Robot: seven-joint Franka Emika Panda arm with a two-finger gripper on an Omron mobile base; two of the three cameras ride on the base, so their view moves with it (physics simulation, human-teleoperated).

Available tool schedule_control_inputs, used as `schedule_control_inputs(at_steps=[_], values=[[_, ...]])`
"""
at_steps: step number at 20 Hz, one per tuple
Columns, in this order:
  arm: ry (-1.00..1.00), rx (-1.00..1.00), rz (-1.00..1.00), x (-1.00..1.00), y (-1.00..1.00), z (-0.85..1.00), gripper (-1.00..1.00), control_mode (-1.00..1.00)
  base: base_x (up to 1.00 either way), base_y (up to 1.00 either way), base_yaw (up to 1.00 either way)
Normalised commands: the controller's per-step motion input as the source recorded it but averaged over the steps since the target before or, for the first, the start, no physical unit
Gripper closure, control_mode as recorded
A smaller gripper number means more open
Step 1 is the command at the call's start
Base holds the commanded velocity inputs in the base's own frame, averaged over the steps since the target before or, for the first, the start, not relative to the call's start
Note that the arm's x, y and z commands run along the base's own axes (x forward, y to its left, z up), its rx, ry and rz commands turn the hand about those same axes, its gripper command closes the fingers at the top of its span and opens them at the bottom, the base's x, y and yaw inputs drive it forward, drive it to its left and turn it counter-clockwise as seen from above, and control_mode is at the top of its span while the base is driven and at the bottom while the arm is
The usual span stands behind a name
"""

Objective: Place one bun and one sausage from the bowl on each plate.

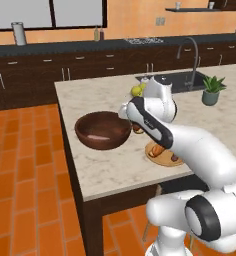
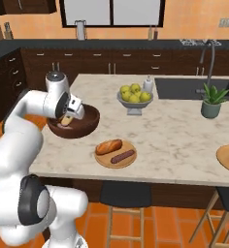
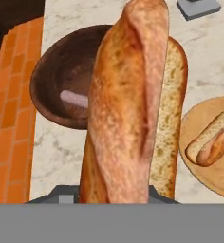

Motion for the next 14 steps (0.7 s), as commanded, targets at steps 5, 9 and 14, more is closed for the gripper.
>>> schedule_control_inputs(at_steps=[5,9,14], values=[[0.0,0.0,0.0,0.0,0.0,0.0,1.0,1.0,-0.32,-0.97,-0.07],[0.0,0.0,0.0,0.0,0.0,0.0,1.0,1.0,-0.01,-1.0,-0.01],[0.0,0.0,0.0,0.0,0.0,0.0,1.0,1.0,0.03,-1.0,0.0]])
